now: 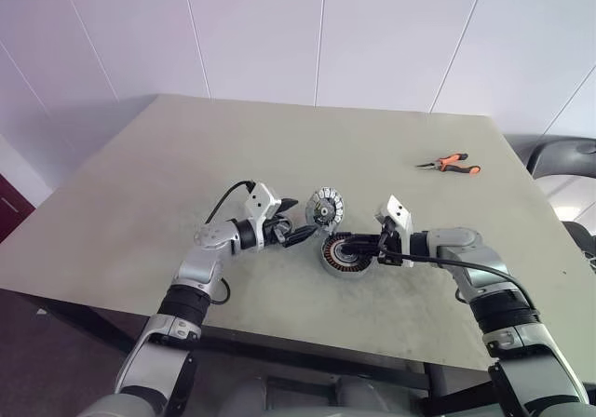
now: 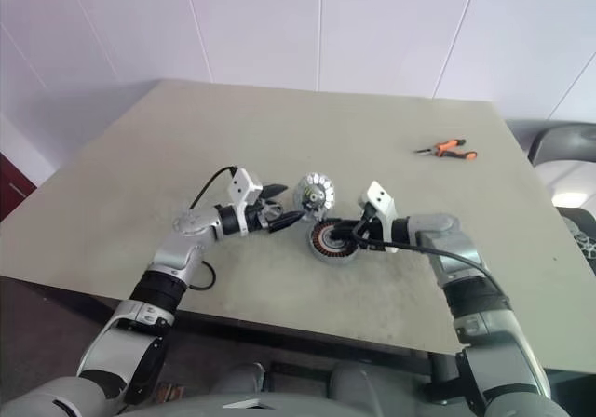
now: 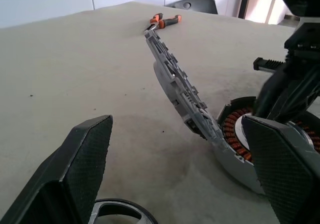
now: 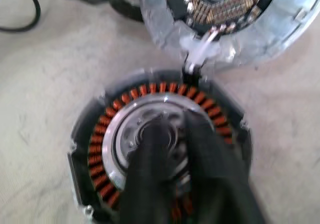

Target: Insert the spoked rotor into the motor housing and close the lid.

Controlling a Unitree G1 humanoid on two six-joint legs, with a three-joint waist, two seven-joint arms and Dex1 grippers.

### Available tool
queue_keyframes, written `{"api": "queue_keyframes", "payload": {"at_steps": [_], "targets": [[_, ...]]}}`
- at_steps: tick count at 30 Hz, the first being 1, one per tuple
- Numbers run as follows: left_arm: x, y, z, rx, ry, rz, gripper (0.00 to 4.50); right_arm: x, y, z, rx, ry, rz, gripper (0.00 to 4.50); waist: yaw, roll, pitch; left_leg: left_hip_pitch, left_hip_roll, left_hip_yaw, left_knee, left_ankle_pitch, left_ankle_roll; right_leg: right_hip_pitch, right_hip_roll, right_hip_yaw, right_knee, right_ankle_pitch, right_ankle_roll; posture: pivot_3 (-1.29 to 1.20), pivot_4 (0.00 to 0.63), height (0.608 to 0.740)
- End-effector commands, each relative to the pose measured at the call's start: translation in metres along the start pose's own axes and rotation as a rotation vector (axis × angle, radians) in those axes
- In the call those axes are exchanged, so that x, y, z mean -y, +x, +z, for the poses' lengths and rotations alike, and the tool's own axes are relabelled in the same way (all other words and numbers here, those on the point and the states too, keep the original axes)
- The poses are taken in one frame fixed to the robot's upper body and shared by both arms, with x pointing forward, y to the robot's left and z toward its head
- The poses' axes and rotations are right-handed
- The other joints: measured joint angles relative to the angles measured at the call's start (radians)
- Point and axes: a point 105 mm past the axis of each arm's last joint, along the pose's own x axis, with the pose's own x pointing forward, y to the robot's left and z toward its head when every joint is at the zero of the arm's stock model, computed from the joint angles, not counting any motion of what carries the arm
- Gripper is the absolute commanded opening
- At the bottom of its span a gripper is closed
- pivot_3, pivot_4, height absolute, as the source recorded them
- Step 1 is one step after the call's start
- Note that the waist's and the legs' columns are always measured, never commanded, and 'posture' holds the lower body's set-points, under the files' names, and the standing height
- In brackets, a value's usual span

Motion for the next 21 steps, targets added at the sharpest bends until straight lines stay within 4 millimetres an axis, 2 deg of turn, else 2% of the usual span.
{"api": "queue_keyframes", "payload": {"at_steps": [1,14,21], "targets": [[0.000,0.002,0.015,0.035,0.046,-0.007,4.39,-0.009,0.006,-0.001,-0.032,-0.024,0.029,0.03,0.000,0.000,0.000,0.000,0.000,0.000,0.000,0.000,0.000,0.000,0.000,0.000,0.000,0.000,0.000,0.00,0.000,0.740],[-0.001,0.002,0.014,0.030,0.046,0.000,4.39,-0.035,0.017,0.002,-0.018,0.011,0.163,0.03,-0.006,0.000,0.000,0.001,0.002,0.000,-0.002,0.000,0.000,0.000,0.002,0.000,0.000,0.000,0.000,0.00,0.000,0.740],[-0.001,0.002,0.014,0.030,0.047,-0.004,4.39,-0.025,0.018,0.023,0.099,0.017,0.097,0.03,-0.009,0.000,0.000,0.003,0.002,0.000,-0.001,0.000,0.000,0.001,0.003,0.000,0.001,0.000,0.000,0.00,0.000,0.740]]}}
